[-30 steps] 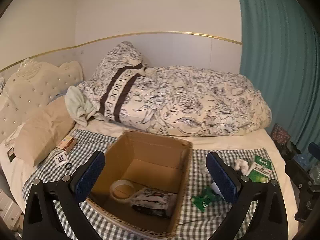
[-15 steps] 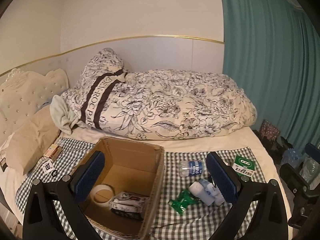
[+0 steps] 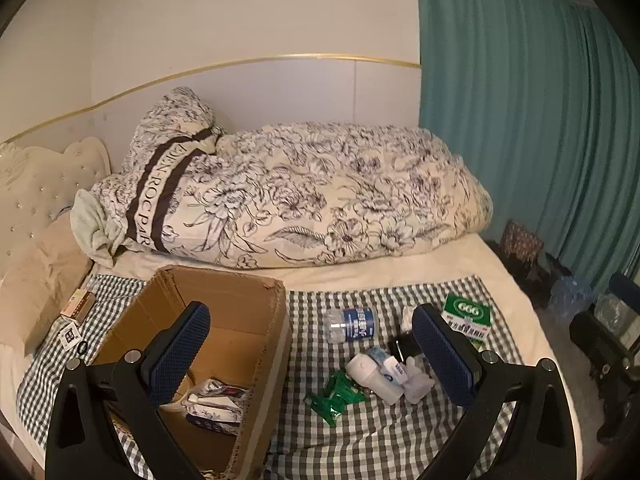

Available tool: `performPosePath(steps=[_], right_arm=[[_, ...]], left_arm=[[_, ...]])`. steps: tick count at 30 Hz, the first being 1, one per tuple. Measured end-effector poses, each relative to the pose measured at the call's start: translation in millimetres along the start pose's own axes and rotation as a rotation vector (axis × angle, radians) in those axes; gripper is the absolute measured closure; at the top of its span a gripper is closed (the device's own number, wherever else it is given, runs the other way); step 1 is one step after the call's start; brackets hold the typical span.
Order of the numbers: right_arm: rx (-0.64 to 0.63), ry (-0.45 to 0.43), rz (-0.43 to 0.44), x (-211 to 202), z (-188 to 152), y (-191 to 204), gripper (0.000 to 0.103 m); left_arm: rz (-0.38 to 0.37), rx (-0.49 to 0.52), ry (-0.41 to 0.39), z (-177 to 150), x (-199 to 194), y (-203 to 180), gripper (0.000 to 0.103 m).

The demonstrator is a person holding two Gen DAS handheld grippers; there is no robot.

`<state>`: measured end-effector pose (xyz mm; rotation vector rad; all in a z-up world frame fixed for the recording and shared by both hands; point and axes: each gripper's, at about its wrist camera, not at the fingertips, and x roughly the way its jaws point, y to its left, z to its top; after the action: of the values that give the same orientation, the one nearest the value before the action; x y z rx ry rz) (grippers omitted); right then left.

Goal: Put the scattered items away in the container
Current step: 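Withdraw both open tools from the box back toward the remaining items, then grasp the green plastic packet with left tool while right tool reaches the white rabbit figurine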

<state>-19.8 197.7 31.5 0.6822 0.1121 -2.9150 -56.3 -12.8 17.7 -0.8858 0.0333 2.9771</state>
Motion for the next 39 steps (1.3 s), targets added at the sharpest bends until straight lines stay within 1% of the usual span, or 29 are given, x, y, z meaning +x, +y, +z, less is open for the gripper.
performPosePath(steps=[8,18,24,30,31,33,35,37,39], right_arm=[[0.028,0.061,0.007,30.2,-17.7,-17.8,0.000],[0.011,0.184,0.041,71.7,-54.3,-27.0,0.000],[-0.009,0.256,0.060,98.1,-79.0,-25.6,0.000],[-0.013,0.316,0.075,121.2,-100.4,-25.7,0.002],[-0.011,0.323,0.076,124.1,-102.7,-26.3,0.003],[-0.007,0.340,0.085,130.8,-108.0,-27.1,0.012],[-0.006,0.358,0.095,137.4,-113.3,-26.5,0.015],[-0.010,0.373,0.104,143.6,-117.8,-25.1,0.016],[-0.013,0.387,0.114,150.3,-122.9,-22.8,0.020]], left_arm=[[-0.024,0.045,0.079,-17.6,35.2,-20.2,0.000],[-0.019,0.068,0.190,-44.1,85.1,-34.9,0.000],[-0.025,0.076,0.240,-57.5,106.0,-38.4,0.005],[-0.034,0.083,0.308,-73.8,132.0,-40.1,0.013],[-0.034,0.085,0.319,-76.8,136.6,-40.7,0.015],[-0.035,0.088,0.345,-82.2,146.4,-41.8,0.017],[-0.038,0.088,0.363,-85.5,154.1,-43.3,0.018],[-0.046,0.089,0.384,-89.2,163.0,-45.9,0.018],[-0.041,0.098,0.404,-94.3,171.3,-48.7,0.018]])
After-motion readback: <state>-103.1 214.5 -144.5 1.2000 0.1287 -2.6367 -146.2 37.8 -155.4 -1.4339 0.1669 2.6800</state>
